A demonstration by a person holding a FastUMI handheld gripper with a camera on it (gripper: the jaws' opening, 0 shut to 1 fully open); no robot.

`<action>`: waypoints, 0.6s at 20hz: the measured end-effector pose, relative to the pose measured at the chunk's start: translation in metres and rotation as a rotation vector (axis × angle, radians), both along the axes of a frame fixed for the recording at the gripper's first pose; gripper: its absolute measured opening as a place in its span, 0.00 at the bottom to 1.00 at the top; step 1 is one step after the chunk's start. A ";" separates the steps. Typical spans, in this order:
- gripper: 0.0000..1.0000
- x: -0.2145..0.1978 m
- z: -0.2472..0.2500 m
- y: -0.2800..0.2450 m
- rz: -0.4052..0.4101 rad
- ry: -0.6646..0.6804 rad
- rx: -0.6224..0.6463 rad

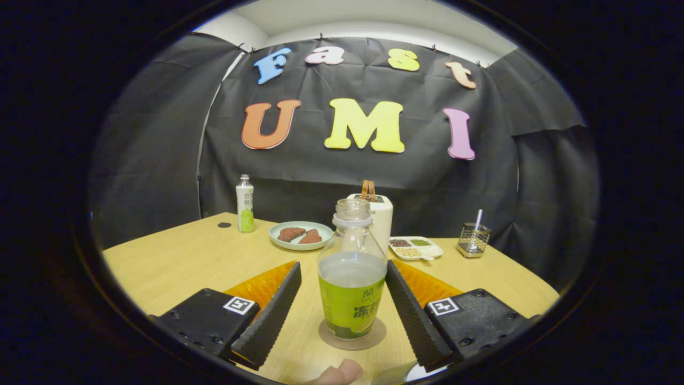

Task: Take the bottle from table, then pour the juice into the cup, finally place the bottle on the coaster

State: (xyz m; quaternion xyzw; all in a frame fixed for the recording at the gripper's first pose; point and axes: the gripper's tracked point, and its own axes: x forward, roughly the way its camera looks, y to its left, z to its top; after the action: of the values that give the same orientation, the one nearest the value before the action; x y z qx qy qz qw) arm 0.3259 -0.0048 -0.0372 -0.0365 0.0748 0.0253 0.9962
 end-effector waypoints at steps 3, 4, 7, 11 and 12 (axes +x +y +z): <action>1.00 -0.011 0.004 -0.002 -0.023 -0.002 -0.017; 1.00 -0.015 0.005 -0.005 -0.032 0.003 -0.023; 1.00 -0.034 0.014 -0.017 -0.085 0.009 -0.045; 1.00 -0.067 0.023 -0.022 -0.114 -0.018 -0.048; 1.00 -0.077 0.020 -0.026 -0.124 -0.015 -0.047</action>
State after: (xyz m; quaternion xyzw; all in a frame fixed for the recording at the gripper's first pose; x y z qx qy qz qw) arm 0.2490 -0.0310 -0.0173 -0.0555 0.0699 -0.0386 0.9953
